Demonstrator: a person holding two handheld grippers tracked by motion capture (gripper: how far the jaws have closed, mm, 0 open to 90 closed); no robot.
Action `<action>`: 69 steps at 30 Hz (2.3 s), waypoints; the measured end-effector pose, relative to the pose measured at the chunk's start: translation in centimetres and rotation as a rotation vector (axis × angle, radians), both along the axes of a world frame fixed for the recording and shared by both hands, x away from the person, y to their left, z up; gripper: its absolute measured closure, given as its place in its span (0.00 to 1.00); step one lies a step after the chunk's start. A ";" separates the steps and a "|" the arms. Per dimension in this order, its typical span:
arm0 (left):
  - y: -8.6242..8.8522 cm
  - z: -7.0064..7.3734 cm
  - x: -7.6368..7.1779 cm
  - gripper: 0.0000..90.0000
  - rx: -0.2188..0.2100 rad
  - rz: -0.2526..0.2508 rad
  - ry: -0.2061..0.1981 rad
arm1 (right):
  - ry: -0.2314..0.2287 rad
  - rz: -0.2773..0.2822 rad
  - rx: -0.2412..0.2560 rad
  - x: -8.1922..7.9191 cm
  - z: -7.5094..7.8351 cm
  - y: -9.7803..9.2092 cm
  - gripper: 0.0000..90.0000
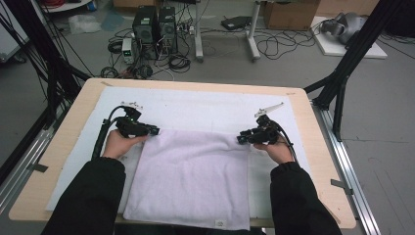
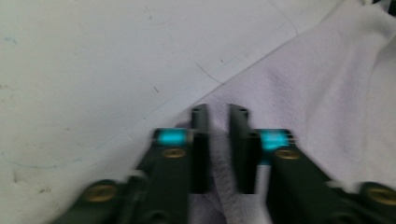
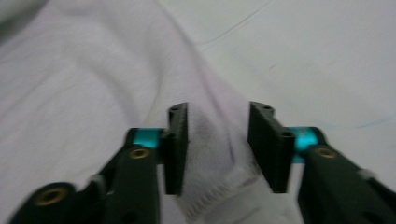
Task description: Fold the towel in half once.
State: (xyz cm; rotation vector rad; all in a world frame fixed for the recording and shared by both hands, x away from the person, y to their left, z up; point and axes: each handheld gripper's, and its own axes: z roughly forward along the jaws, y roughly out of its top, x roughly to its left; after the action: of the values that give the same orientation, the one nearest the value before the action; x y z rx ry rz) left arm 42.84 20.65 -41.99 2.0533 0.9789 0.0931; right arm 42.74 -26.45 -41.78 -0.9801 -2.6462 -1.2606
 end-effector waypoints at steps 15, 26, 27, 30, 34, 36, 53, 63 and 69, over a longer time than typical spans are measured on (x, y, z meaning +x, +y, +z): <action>3.0 0.7 -12.2 0.91 -0.006 -0.135 -0.161 | -0.141 0.086 -0.009 -7.4 2.1 0.1 0.79; 1.8 2.3 -11.0 0.67 0.035 -0.136 -0.184 | -0.239 0.056 0.012 -8.5 4.0 -0.3 0.74; 1.4 2.3 -10.5 0.69 0.031 -0.137 -0.181 | -0.244 0.057 0.013 -8.4 4.1 -0.3 0.75; 0.3 1.5 -9.4 0.74 0.069 -0.134 -0.186 | -0.268 0.048 -0.019 -8.0 3.9 -0.3 0.75; -0.4 -0.1 -8.5 0.71 0.137 -0.147 -0.144 | -0.217 0.065 -0.059 -7.7 2.5 -0.6 0.75; -0.6 -0.8 -8.5 0.73 0.179 -0.160 -0.123 | -0.221 0.077 -0.066 -7.9 1.4 -0.5 0.75; 1.0 0.9 -8.0 0.94 0.029 -0.055 -0.188 | -0.193 0.079 -0.089 -6.1 1.6 -0.2 0.98; 1.3 3.5 -3.3 0.94 -0.014 0.182 -0.323 | -0.252 -0.019 -0.102 -1.6 4.7 0.2 0.98; 0.5 4.9 0.4 0.79 0.025 0.362 -0.368 | -0.326 -0.275 -0.118 2.9 5.9 0.1 0.84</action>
State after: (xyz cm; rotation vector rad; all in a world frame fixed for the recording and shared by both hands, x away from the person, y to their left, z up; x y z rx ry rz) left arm 43.25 21.19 -37.08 1.7731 1.1018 0.6517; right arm 45.60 -26.38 -35.85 -1.2963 -2.9374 -1.4414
